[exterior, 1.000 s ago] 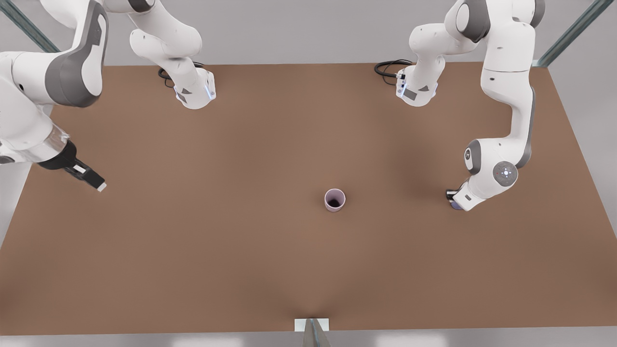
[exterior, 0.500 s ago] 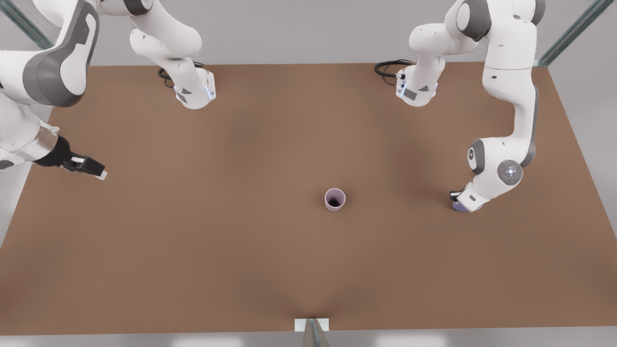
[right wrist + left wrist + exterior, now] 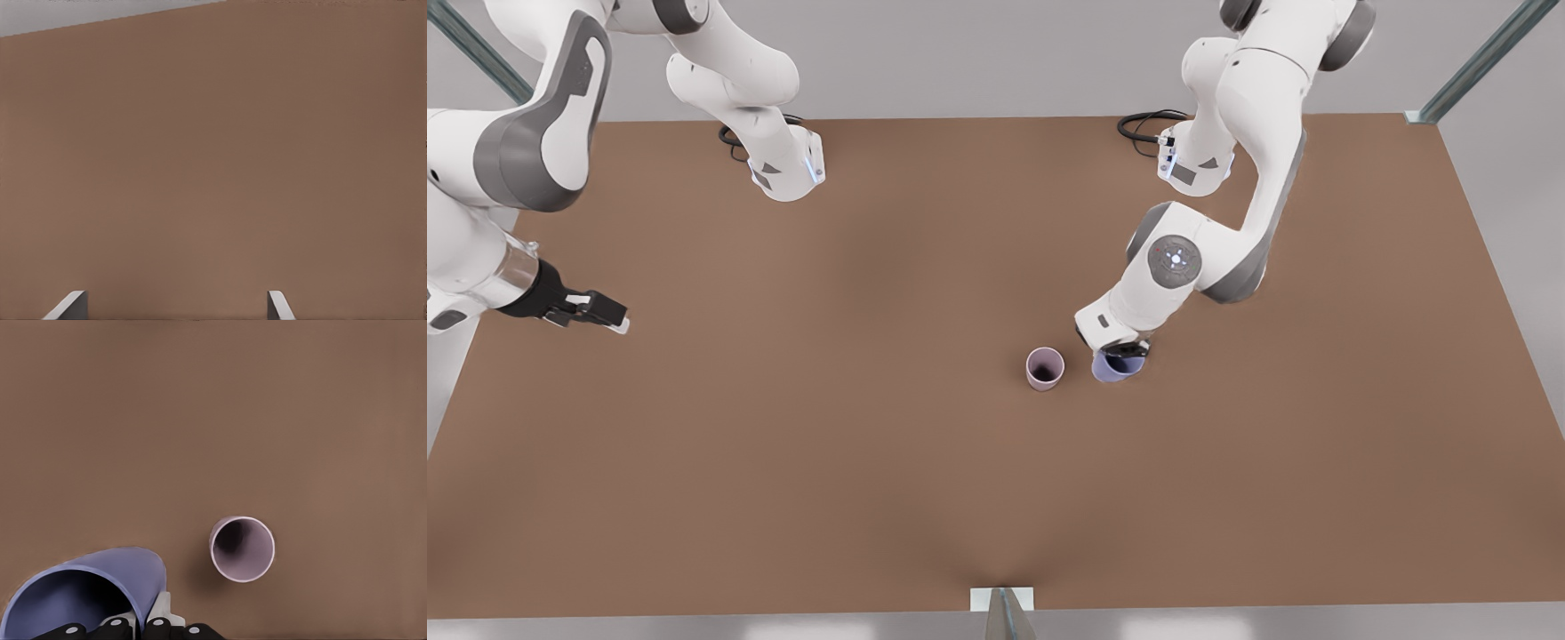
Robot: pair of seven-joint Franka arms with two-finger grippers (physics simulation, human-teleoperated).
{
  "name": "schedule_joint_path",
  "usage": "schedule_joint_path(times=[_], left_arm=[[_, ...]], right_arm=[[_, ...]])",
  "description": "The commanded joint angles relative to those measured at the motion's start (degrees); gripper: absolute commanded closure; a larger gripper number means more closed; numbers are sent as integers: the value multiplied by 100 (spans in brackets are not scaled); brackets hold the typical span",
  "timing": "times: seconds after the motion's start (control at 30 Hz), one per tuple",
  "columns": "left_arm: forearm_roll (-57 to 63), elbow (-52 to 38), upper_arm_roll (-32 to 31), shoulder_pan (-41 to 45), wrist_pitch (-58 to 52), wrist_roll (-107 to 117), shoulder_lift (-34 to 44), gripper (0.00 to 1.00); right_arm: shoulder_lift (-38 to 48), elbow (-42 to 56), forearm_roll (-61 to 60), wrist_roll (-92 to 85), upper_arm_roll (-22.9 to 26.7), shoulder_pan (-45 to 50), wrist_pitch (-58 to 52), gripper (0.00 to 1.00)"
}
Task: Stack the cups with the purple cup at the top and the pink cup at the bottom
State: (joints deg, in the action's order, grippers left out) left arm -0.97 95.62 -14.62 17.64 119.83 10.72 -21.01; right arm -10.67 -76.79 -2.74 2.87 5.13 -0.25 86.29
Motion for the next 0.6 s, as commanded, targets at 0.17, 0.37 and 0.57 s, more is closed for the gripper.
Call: schedule_joint_path(times=[0.17, 0.37, 0.57], left_arm=[[-8, -1028, -40, 714, -390, 4333, -781, 79], [247, -1195, -14, 855, -171, 4386, -1036, 79], [572, -1195, 12, 855, -118, 4377, -1089, 79]], right_arm=[[-75, -2, -305, -542, 49, -115, 274, 0], [-75, 6, -253, -542, 40, -150, 283, 0], [-23, 6, -121, -516, 5, -89, 292, 0]])
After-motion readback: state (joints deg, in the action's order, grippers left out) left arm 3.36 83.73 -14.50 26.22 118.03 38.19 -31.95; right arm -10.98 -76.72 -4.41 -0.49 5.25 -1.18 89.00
